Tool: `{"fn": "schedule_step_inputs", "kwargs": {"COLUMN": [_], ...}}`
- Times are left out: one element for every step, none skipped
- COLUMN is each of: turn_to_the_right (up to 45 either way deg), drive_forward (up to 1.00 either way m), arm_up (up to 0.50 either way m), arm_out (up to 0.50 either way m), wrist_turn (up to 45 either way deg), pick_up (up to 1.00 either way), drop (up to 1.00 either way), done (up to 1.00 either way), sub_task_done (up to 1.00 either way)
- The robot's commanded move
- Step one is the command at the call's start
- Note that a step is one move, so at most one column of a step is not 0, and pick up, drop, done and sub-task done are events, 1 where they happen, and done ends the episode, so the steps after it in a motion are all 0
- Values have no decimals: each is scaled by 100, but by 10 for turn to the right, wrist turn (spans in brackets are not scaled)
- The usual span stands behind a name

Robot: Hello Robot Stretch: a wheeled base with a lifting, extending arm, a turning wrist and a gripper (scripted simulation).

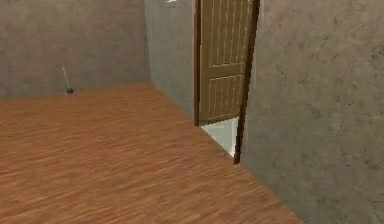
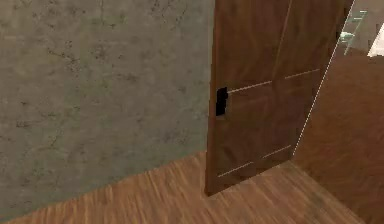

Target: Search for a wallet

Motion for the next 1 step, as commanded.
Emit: {"fn": "schedule_step_inputs", "kwargs": {"turn_to_the_right": [0], "drive_forward": [100], "arm_up": [0], "arm_out": [0], "wrist_turn": [0], "pick_up": [0], "drop": [0], "done": [0], "sub_task_done": [0]}}
